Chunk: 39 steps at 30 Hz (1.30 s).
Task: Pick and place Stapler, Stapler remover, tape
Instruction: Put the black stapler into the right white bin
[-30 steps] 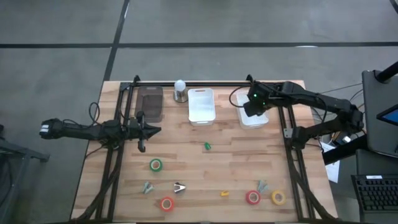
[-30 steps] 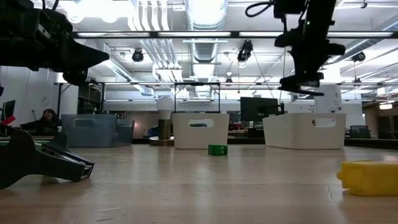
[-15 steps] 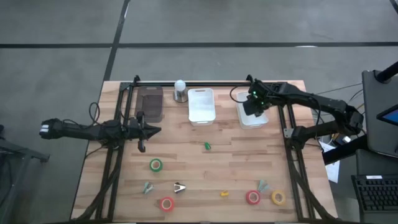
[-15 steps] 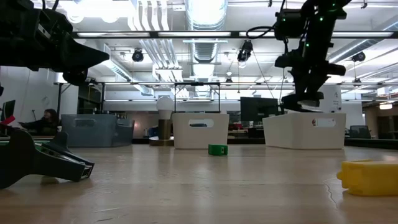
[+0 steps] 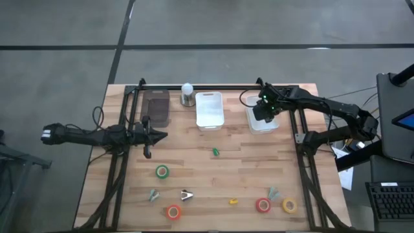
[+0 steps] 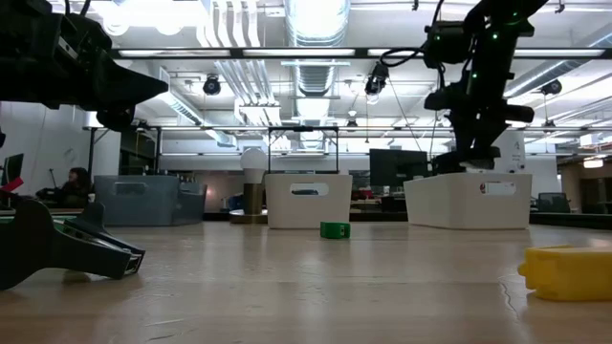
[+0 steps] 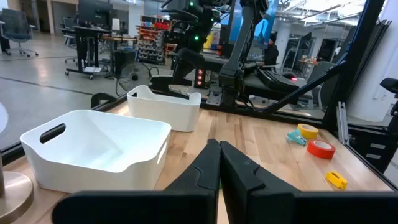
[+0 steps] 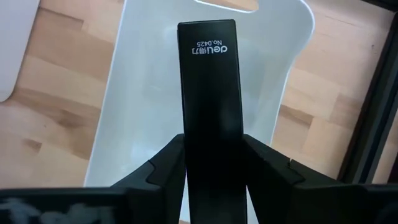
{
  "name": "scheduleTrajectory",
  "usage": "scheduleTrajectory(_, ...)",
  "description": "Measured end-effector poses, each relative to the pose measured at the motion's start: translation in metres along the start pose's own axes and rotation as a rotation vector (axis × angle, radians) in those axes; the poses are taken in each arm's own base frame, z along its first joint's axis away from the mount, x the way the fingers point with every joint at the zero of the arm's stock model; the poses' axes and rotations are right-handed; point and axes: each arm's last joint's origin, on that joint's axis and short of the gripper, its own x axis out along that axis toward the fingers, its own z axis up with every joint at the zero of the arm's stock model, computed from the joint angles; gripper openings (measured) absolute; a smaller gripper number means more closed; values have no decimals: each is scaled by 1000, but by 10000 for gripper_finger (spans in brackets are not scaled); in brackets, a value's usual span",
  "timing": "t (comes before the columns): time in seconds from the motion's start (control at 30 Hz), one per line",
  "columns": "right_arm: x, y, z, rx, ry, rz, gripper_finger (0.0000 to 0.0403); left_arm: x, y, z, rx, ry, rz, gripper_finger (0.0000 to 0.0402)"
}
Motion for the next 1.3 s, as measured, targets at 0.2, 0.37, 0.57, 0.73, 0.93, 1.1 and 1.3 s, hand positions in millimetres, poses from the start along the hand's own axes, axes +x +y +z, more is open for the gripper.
scheduleTrajectory(0.2, 4, 0, -2, 9, -2, 1, 129, 0, 0, 0, 0, 0, 0, 12)
scheduleTrajectory(0.37, 11, -1, -5, 26, -4, 5, 140, 0, 0, 0, 0, 0, 0, 12)
scheduleTrajectory(0.57, 25, -5, -8, 37, -22, 9, 136, 0, 0, 0, 0, 0, 0, 12)
scheduleTrajectory(0.73, 33, -11, -10, 53, -17, -9, 130, 0, 0, 0, 0, 0, 0, 12)
scheduleTrajectory(0.93, 36, -12, -10, 59, -23, -7, 142, 0, 0, 0, 0, 0, 0, 12)
scheduleTrajectory(1.1, 40, -12, -11, 60, -27, -4, 139, 0, 0, 0, 0, 0, 0, 12)
scheduleTrajectory(1.3, 52, -11, -14, 51, 9, -31, 131, 0, 0, 0, 0, 0, 0, 12)
